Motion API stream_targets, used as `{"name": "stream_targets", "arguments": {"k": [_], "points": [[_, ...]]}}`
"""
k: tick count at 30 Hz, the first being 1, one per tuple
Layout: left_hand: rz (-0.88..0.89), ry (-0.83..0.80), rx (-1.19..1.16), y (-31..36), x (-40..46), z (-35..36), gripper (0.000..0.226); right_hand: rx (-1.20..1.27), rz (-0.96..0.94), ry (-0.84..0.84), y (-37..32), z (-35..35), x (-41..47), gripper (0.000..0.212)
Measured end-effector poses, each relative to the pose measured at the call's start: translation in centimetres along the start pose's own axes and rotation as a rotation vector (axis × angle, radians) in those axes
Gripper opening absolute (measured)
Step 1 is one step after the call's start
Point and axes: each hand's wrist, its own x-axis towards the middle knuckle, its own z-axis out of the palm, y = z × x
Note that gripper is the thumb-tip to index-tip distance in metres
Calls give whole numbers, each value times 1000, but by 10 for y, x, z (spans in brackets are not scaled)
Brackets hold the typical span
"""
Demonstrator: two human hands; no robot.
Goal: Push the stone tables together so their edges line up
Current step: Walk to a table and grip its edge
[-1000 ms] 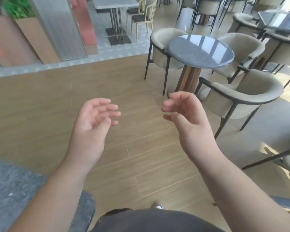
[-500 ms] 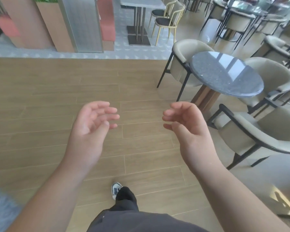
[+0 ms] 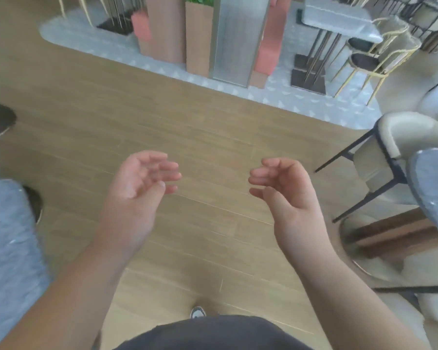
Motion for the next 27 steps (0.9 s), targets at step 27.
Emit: {"name": "stream_targets", "arguments": {"k": [27], "points": [[-7, 1055, 153, -60, 191, -152, 46, 39, -34, -1124, 64, 325, 356, 36]]}}
